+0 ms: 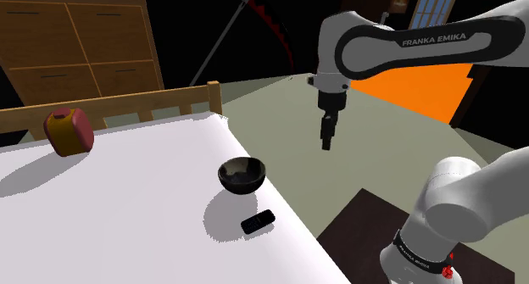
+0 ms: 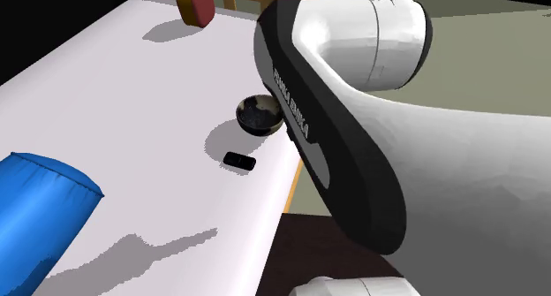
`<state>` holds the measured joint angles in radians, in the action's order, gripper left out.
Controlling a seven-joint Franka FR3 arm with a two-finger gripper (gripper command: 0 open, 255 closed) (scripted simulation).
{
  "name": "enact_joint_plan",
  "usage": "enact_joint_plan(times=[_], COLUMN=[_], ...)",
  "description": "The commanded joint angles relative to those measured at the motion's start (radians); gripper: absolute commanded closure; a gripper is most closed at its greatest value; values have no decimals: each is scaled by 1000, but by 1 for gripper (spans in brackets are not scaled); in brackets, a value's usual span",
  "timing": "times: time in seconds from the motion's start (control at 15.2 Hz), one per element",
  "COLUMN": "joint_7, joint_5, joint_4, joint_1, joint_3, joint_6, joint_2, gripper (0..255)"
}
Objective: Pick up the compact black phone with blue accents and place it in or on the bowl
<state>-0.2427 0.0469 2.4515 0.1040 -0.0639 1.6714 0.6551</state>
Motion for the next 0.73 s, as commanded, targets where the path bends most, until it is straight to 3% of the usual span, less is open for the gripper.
enact_joint_plan(times=[0.0, 0.66], joint_7=[-39, -225], joint_5=[7, 22], joint_4=[16, 5], joint_1=[29, 152], joint_3=[-14, -90], joint_6=[74, 370], joint_2=[-52, -333], gripper=[0, 0])
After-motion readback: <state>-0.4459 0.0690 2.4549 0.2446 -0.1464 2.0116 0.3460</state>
